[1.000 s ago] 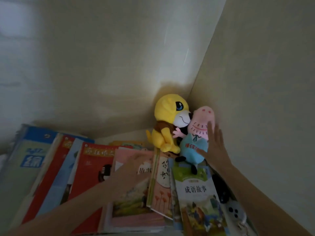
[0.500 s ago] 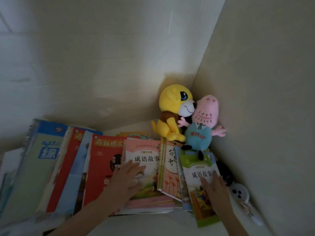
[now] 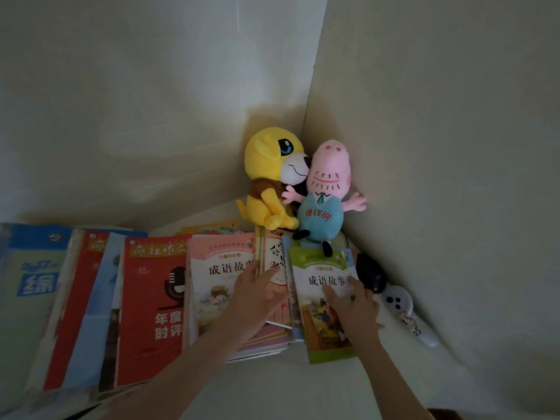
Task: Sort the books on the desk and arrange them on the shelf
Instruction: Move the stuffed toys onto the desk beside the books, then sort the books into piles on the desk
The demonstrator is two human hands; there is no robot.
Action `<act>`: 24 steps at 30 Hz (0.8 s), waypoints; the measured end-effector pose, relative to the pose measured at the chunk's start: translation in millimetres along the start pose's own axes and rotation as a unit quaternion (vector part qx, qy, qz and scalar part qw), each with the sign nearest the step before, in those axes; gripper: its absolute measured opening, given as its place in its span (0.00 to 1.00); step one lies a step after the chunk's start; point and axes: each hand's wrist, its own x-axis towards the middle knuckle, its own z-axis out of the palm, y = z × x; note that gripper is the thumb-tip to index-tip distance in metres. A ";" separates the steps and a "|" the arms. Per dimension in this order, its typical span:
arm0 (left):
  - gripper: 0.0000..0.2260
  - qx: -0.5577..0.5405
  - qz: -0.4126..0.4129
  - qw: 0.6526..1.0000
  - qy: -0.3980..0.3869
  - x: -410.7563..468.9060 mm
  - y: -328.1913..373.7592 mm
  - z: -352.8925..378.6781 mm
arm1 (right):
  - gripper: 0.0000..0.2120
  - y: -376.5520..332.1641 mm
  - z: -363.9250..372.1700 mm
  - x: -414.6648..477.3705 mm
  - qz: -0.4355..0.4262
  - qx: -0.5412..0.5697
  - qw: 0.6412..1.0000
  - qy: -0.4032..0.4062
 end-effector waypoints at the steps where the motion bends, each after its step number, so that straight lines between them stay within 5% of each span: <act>1: 0.26 0.007 -0.003 1.000 0.012 2.0 2.0 3.1 | 0.33 -0.6 1.2 -1.5 -0.005 0.009 1.000 0.000; 8: 0.32 -0.062 -0.067 0.995 0.029 18.2 11.8 -1.9 | 0.31 17.6 -8.0 1.5 -0.009 0.087 0.994 -0.065; 12: 0.40 -0.076 -0.083 0.994 -0.002 19.4 19.1 -6.1 | 0.40 25.1 -11.7 -0.8 -0.006 0.129 0.985 -0.114; 17: 0.39 -0.103 -0.092 0.990 0.010 17.0 14.6 -3.8 | 0.41 24.4 -8.2 -7.3 -0.056 0.054 0.991 -0.111; 20: 0.41 -0.163 -0.098 0.982 0.011 16.3 13.0 -3.8 | 0.52 18.1 -8.8 -11.9 -0.080 0.013 0.991 -0.106; 24: 0.42 -0.205 -0.109 0.972 0.046 7.6 19.5 6.4 | 0.38 10.2 -5.0 -20.3 -0.120 -0.018 0.989 -0.090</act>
